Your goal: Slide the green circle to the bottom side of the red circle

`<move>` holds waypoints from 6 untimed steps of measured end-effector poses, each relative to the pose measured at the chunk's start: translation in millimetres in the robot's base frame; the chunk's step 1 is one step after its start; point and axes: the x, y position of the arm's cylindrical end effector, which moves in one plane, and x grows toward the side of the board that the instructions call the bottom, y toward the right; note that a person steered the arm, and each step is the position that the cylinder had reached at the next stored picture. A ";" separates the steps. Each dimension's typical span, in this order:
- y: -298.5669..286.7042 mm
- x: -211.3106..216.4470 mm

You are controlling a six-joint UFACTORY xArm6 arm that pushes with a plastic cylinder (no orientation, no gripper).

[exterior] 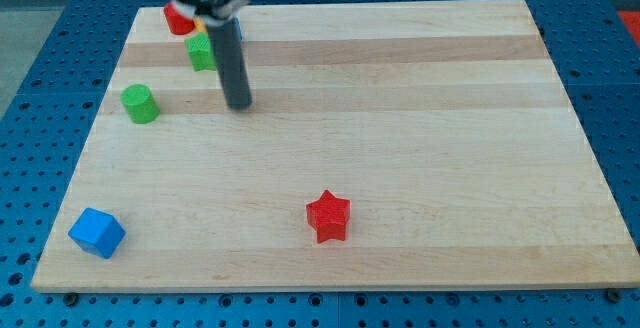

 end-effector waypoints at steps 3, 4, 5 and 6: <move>-130.4 -5.8; -86.5 -11.0; -101.3 -49.9; -125.3 -78.7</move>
